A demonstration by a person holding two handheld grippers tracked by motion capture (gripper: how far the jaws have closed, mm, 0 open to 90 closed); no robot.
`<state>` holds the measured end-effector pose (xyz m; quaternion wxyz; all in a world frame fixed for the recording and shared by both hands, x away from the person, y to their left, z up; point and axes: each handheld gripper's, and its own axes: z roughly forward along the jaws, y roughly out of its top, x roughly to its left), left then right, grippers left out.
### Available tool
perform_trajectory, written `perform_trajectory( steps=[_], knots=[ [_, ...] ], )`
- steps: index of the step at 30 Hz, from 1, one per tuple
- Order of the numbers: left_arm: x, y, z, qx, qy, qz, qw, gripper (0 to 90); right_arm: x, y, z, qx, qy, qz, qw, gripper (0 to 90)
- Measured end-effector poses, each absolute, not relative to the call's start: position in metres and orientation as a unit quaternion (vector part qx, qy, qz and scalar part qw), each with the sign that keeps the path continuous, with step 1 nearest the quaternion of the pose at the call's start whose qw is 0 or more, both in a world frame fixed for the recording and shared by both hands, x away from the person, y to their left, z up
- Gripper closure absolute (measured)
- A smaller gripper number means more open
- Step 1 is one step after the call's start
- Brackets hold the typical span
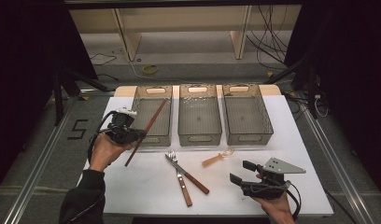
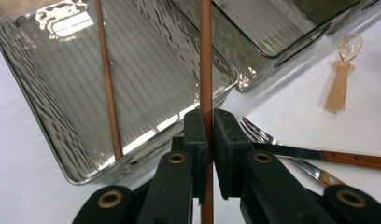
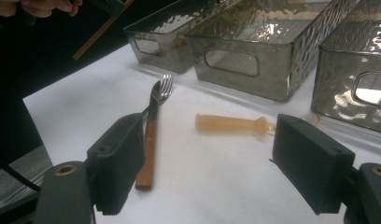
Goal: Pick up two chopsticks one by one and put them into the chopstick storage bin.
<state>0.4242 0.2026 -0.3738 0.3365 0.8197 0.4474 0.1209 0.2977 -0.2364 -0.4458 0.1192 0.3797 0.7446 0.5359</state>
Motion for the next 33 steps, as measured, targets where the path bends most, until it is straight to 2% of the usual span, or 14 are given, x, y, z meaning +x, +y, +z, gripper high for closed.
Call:
perform_trajectory(
  steps=[20, 33],
  knots=[
    [0.474, 0.201, -0.35, 0.802, 0.455, 0.161, 0.352, 83.9, 0.298, -0.237, -0.446, 0.379, 0.745, 0.537, 0.118, 26.1],
    [0.509, 0.201, -0.352, 0.791, 0.465, 0.19, 0.35, 83.8, 0.299, -0.237, -0.447, 0.379, 0.744, 0.538, 0.115, 26.0]
  ],
)
